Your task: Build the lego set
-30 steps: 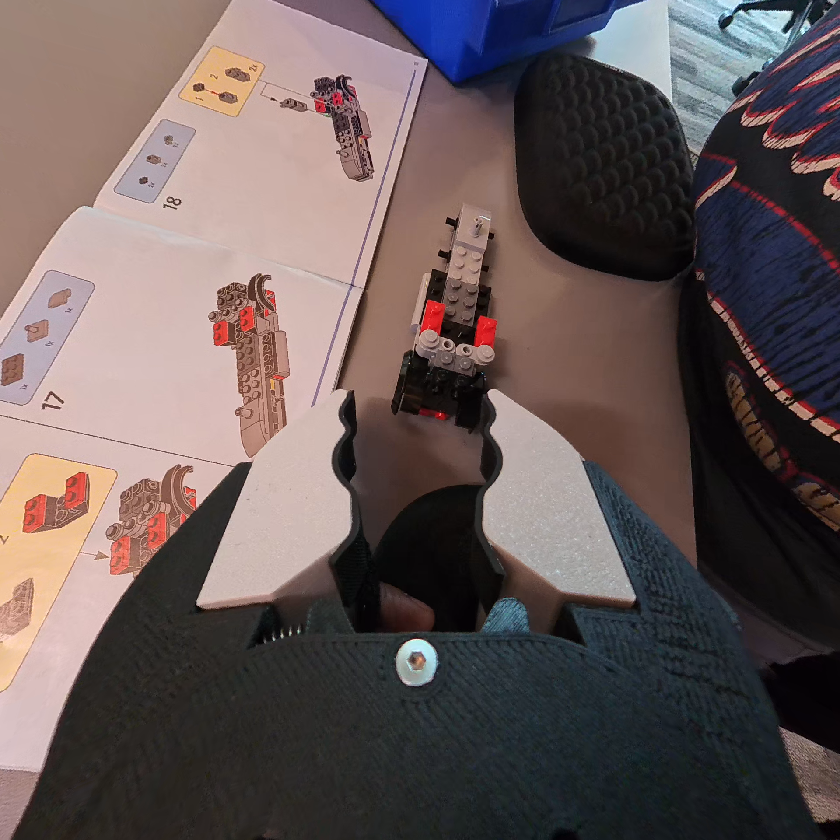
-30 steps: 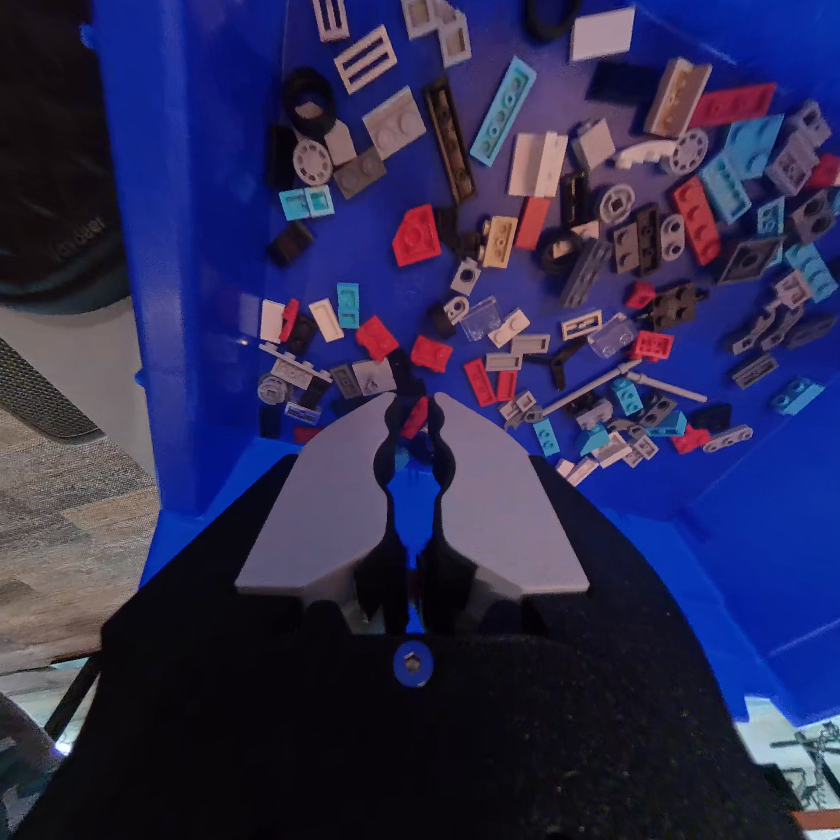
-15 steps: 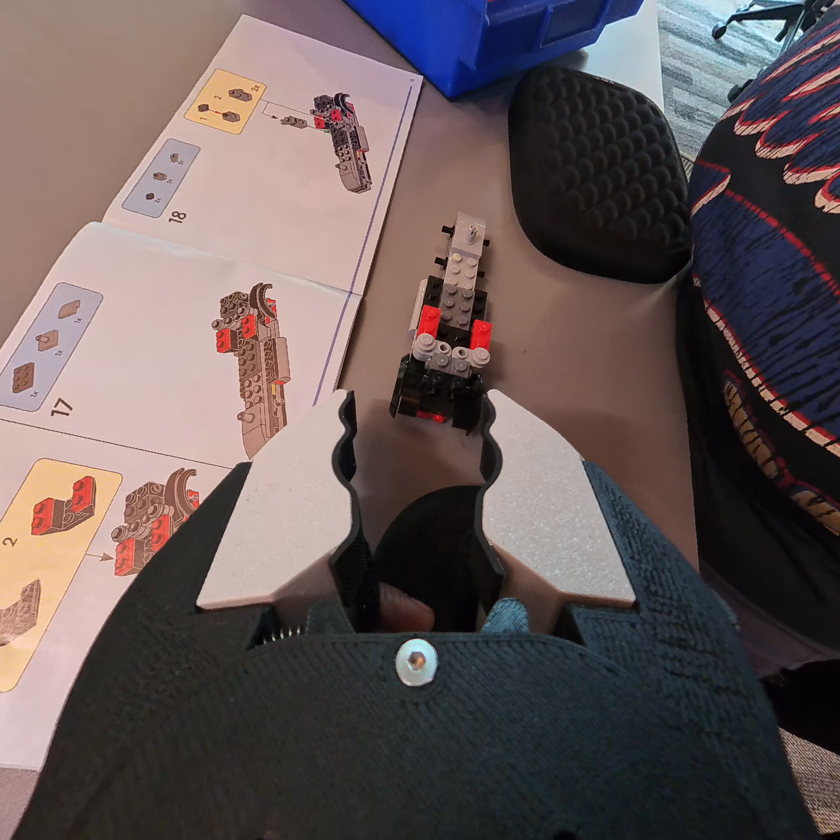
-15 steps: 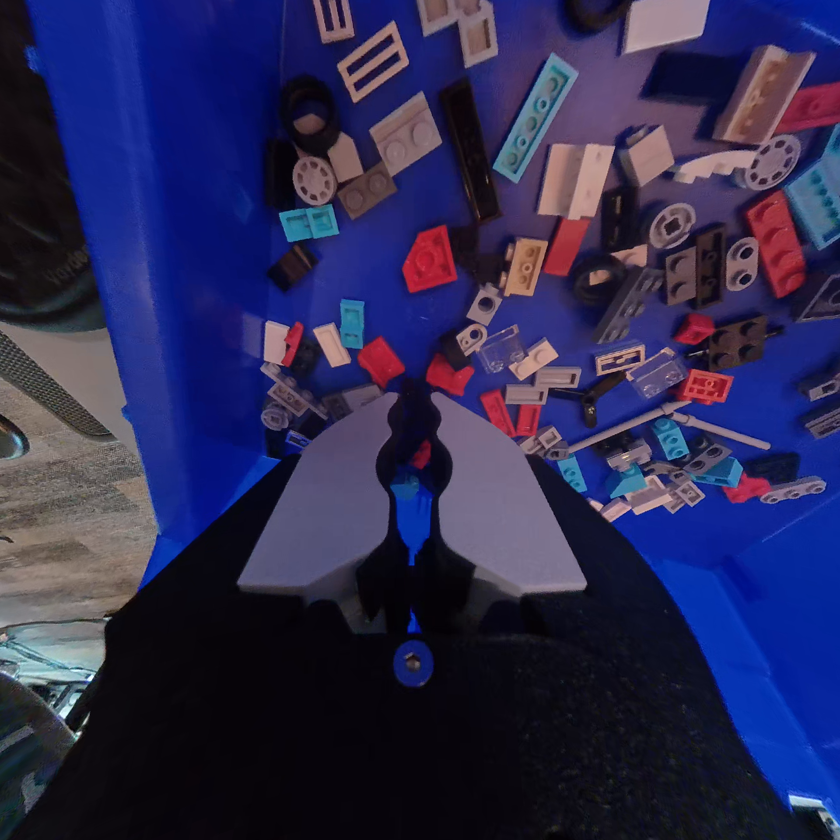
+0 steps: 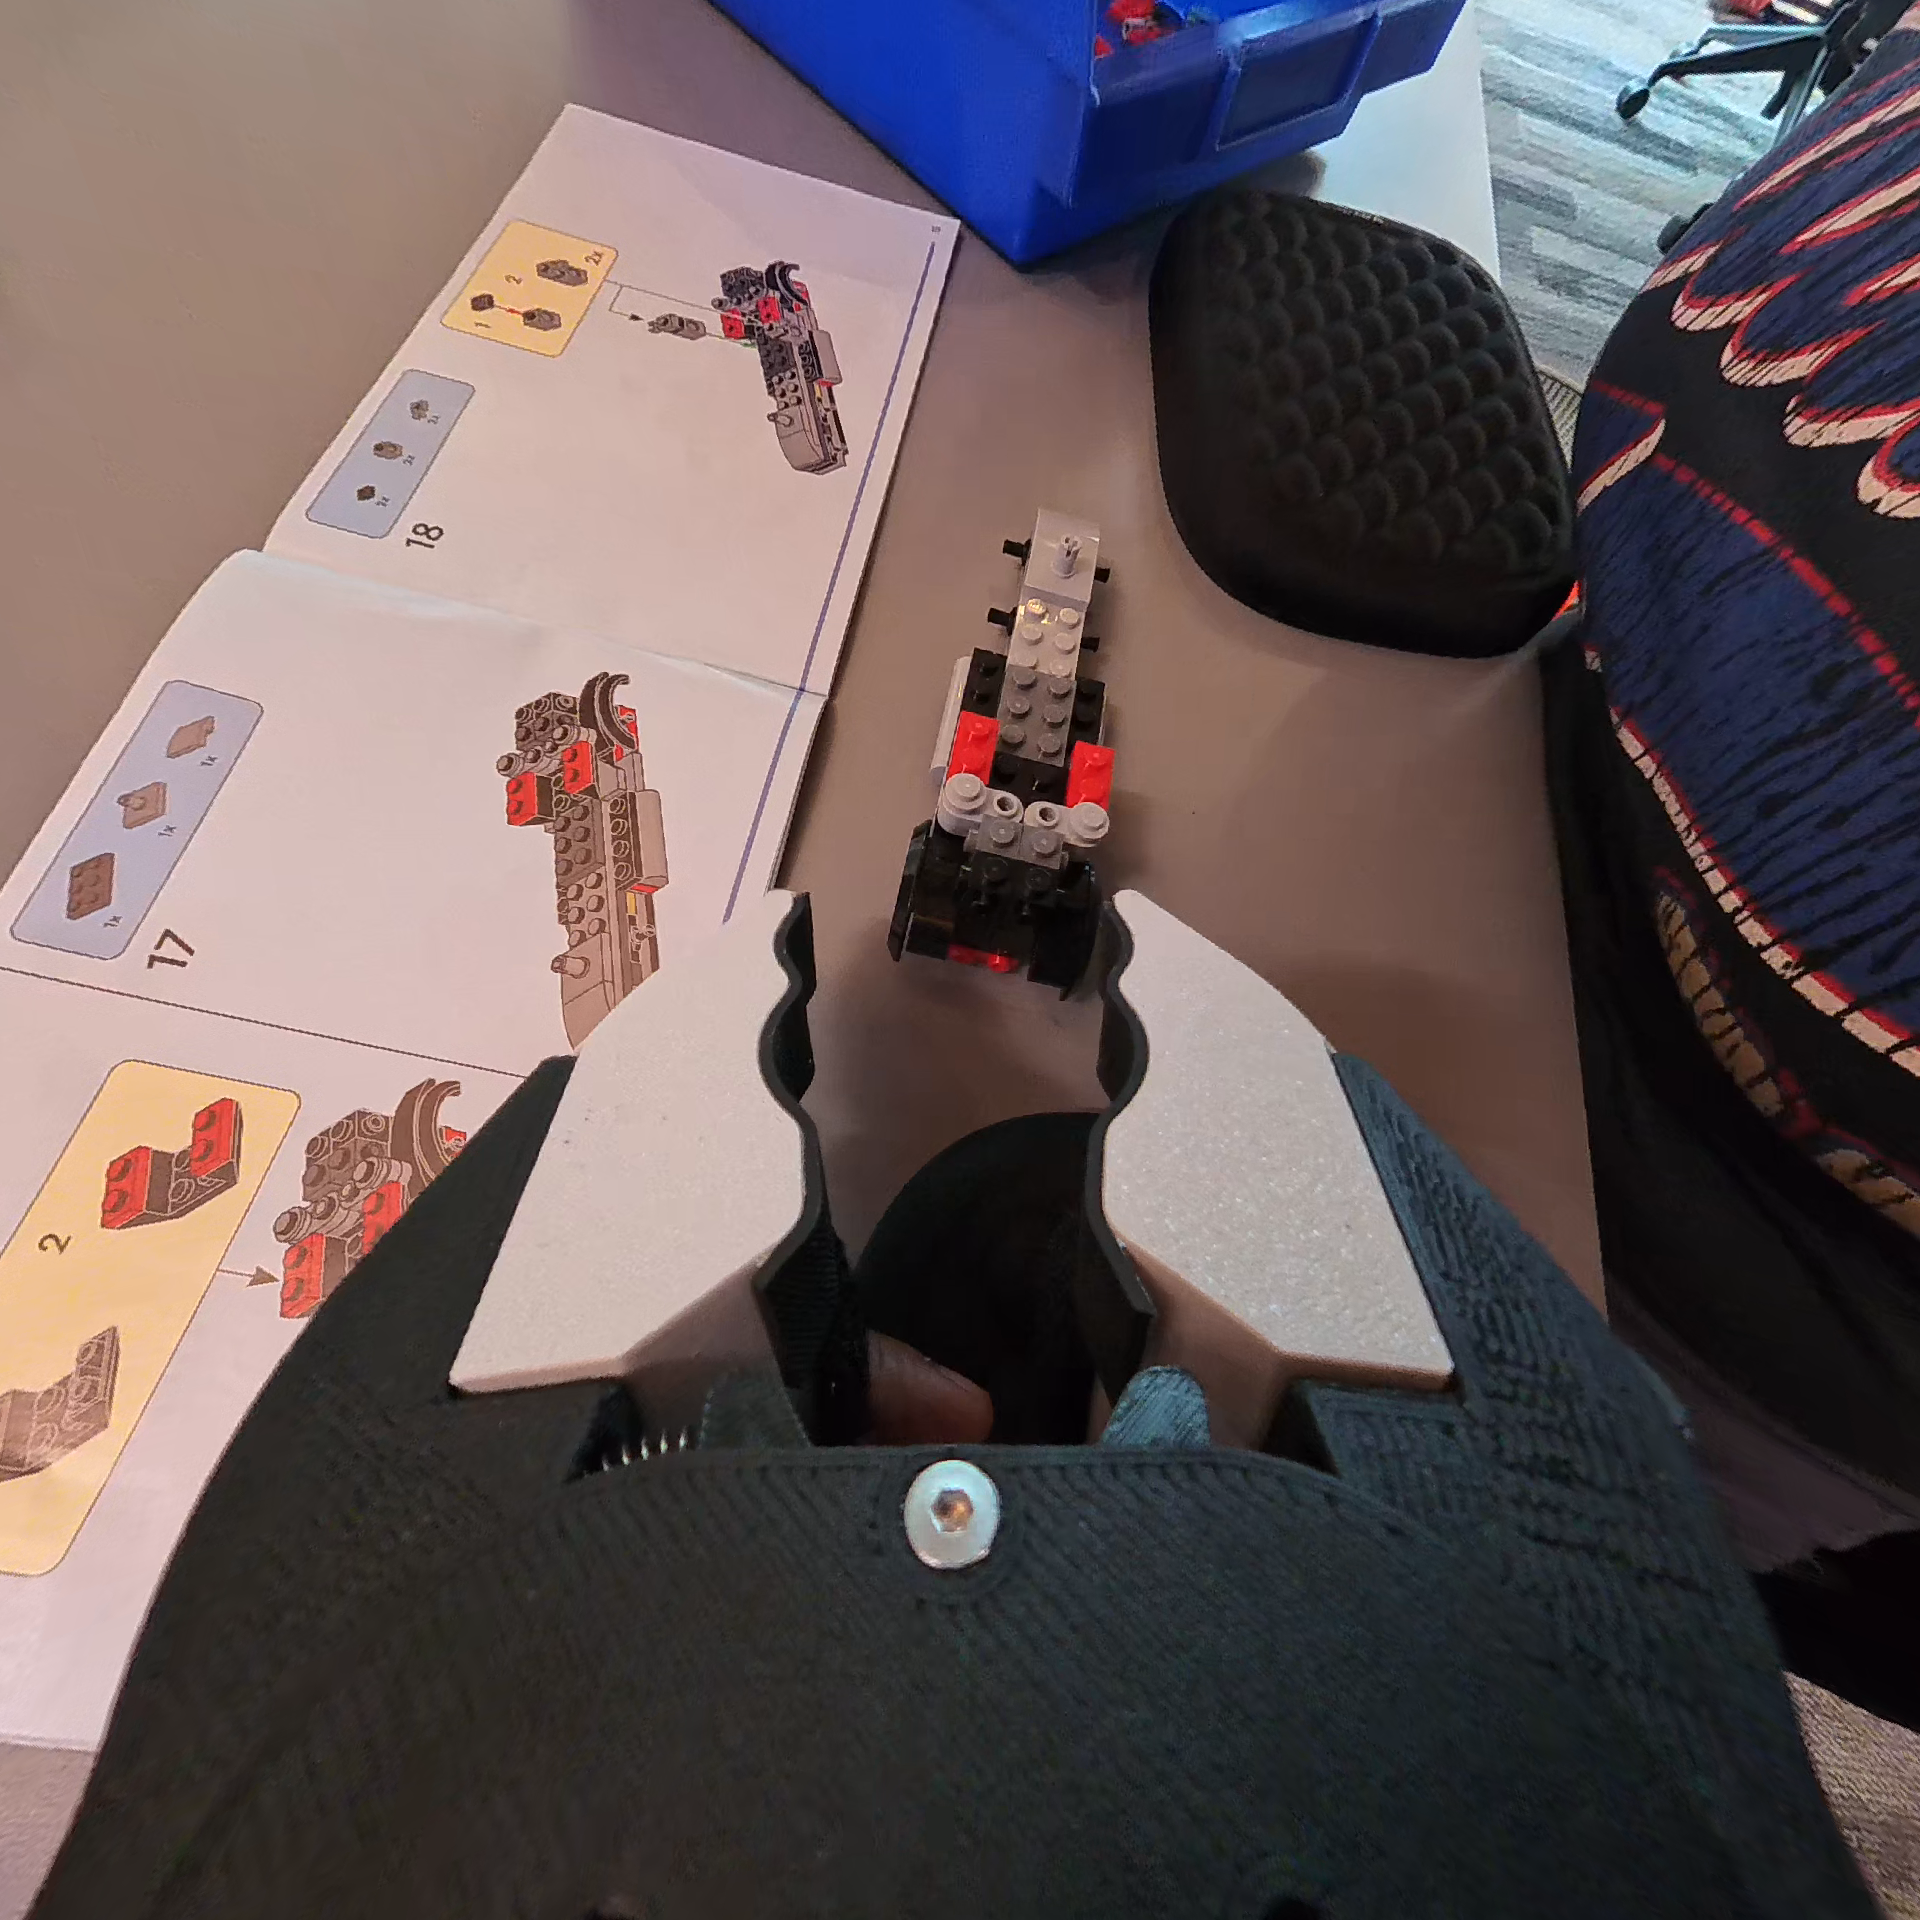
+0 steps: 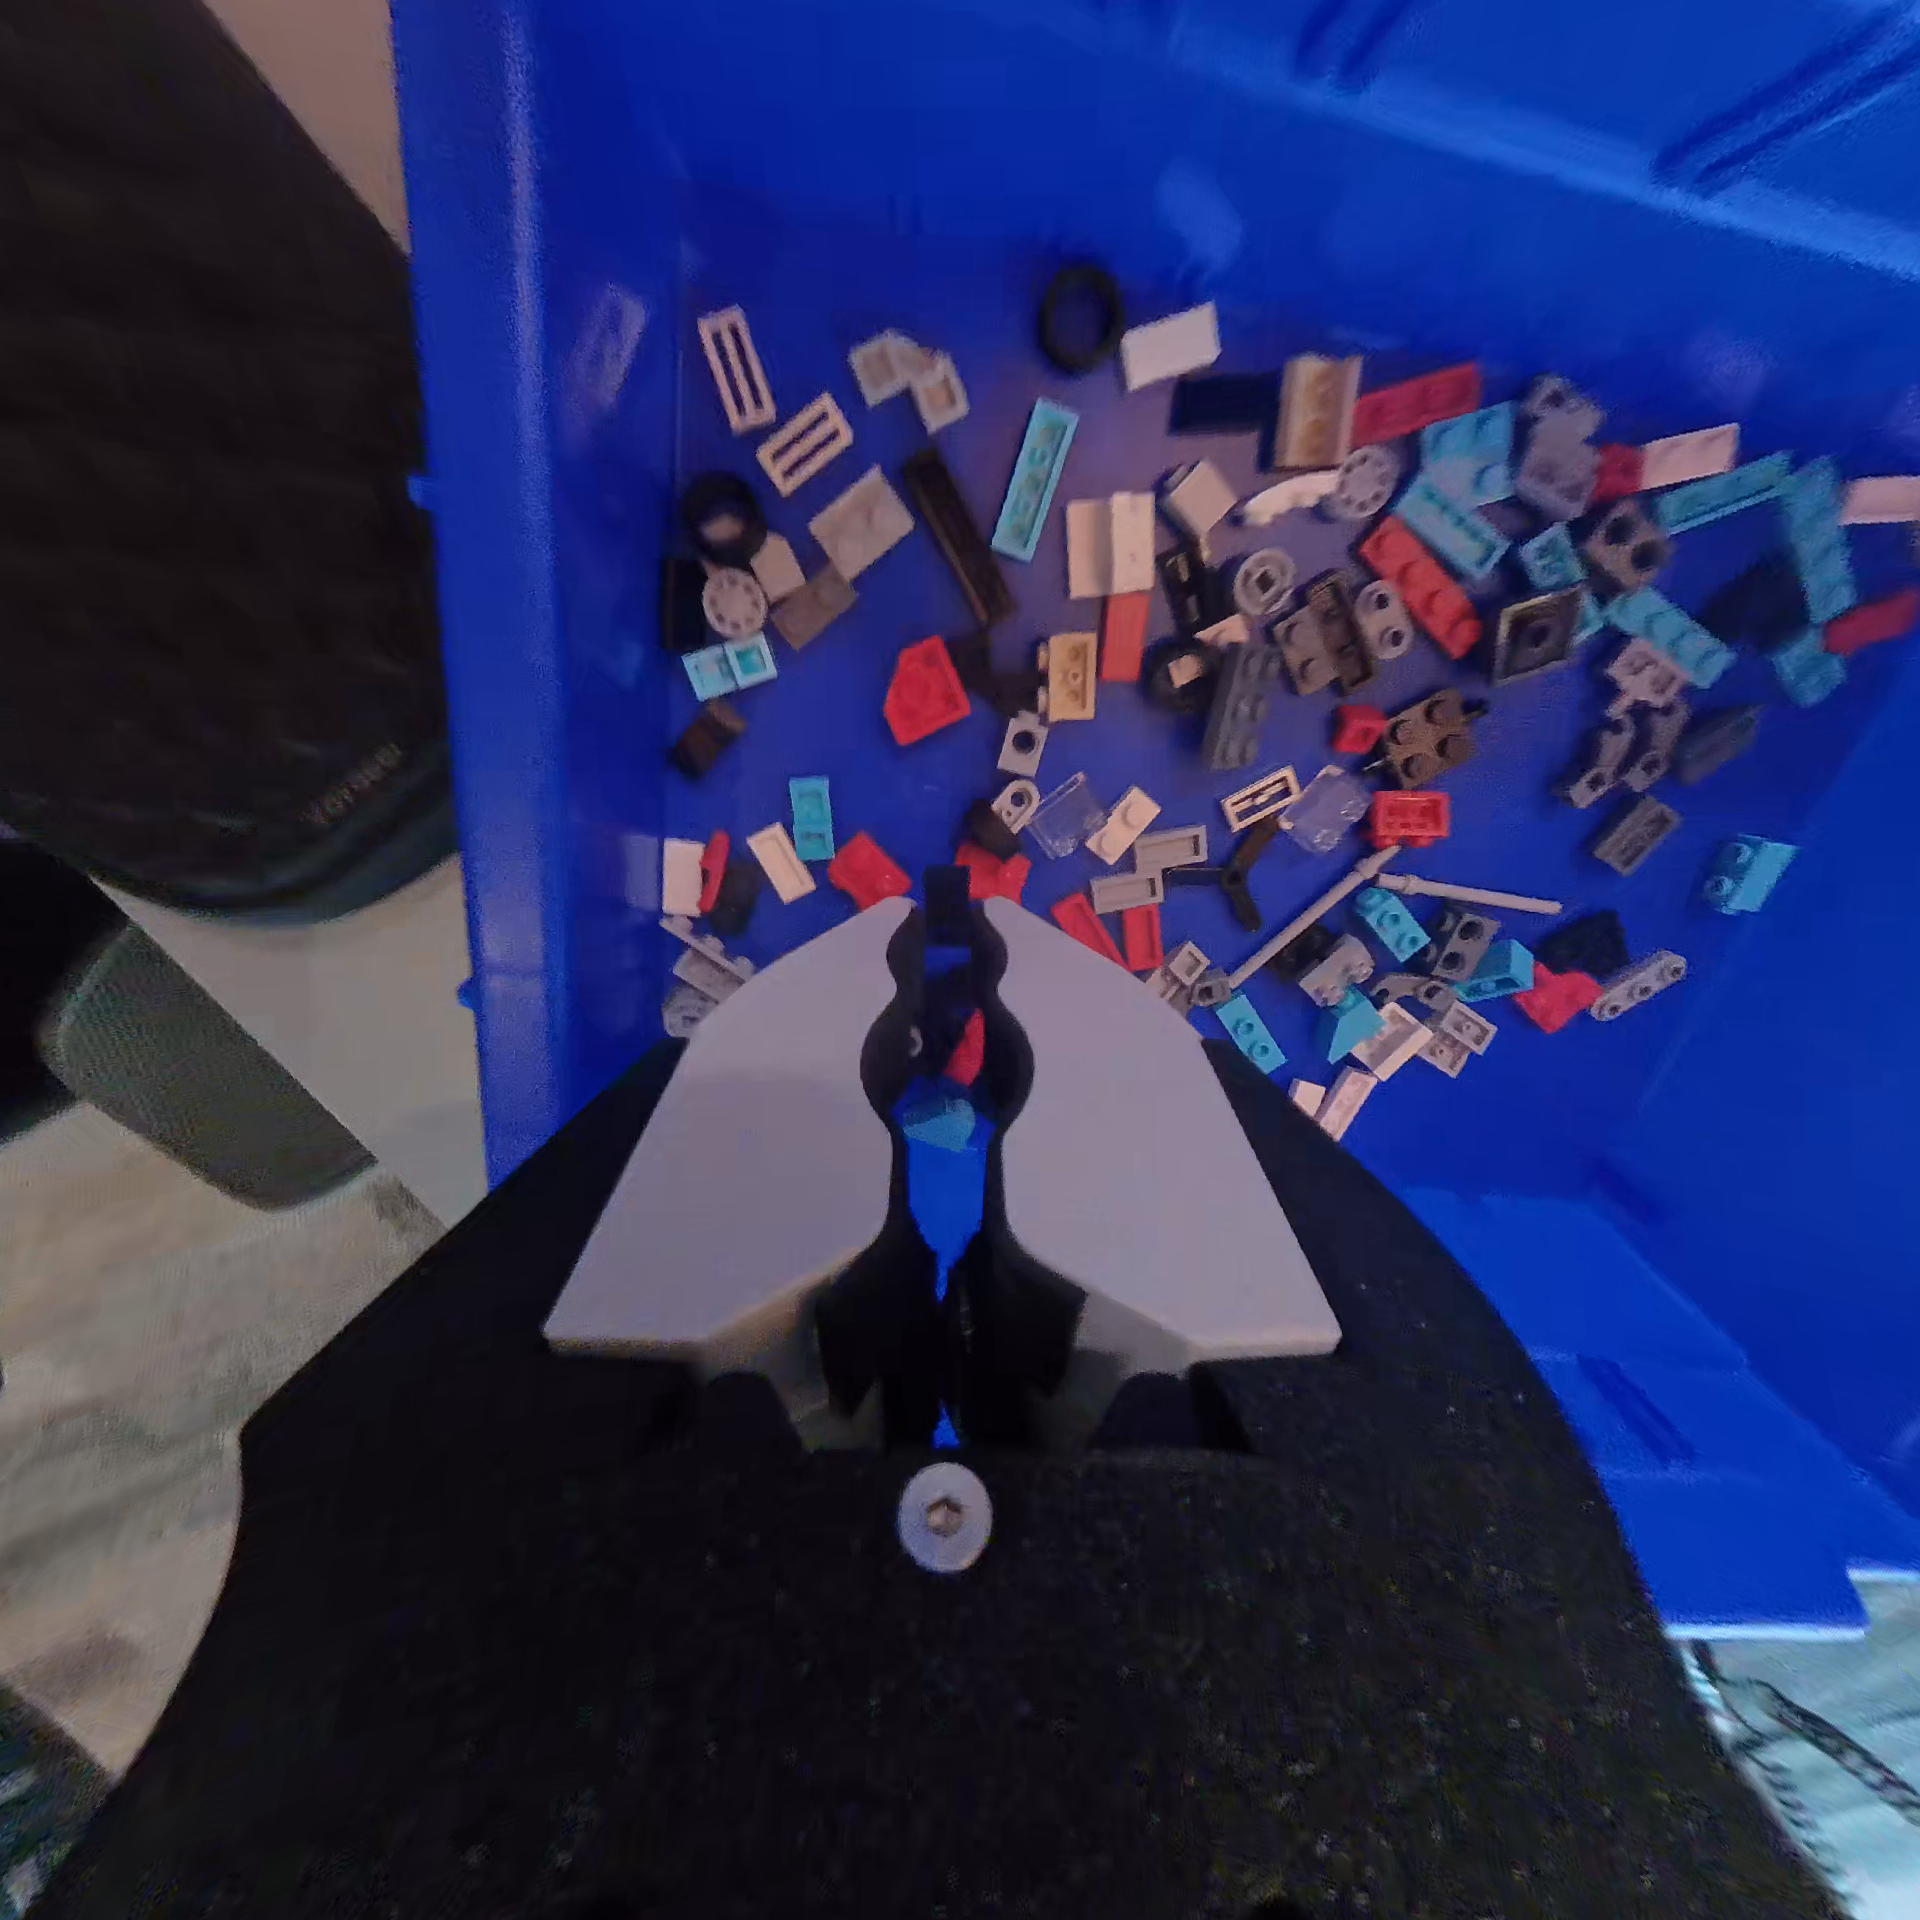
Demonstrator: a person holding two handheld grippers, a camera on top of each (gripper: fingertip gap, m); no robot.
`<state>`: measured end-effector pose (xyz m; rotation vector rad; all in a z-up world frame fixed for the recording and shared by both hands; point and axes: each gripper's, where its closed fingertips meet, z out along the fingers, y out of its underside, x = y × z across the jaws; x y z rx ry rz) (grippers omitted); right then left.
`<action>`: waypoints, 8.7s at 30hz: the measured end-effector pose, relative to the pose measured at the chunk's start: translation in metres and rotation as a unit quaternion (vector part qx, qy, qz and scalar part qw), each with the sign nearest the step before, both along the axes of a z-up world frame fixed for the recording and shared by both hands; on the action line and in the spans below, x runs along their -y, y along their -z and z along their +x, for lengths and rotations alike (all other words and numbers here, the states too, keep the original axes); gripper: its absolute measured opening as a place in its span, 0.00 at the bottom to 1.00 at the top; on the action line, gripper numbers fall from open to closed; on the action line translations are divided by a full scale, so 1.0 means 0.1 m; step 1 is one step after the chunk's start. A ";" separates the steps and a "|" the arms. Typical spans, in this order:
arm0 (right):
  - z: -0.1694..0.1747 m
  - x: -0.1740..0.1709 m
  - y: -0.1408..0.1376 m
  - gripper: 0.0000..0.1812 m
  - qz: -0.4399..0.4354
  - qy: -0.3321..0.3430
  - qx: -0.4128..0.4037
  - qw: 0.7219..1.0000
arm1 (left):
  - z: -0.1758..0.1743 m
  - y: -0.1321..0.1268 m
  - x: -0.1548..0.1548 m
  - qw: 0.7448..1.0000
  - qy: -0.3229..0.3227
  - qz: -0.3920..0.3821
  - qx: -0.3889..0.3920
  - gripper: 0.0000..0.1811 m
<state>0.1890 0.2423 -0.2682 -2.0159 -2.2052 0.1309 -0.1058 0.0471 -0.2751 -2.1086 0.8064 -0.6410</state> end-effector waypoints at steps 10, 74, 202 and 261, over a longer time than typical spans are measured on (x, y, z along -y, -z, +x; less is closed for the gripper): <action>-0.12 0.09 -0.13 0.04 -0.020 0.070 -0.068 0.995 | 0.00 -0.05 0.01 1.000 0.004 0.025 0.002 0.29; -2.76 0.29 -1.44 0.36 0.086 -0.003 -0.577 0.812 | -2.45 -0.08 0.20 0.944 -0.024 -0.114 -0.310 0.09; -2.06 0.35 -1.95 0.19 0.071 -0.009 -0.752 0.655 | -2.11 0.03 0.72 0.909 -0.207 -0.267 -0.244 0.13; -2.16 0.20 -1.63 0.18 0.113 -0.008 -0.671 0.733 | -2.46 0.21 -0.29 0.944 -0.160 -0.169 -0.233 0.04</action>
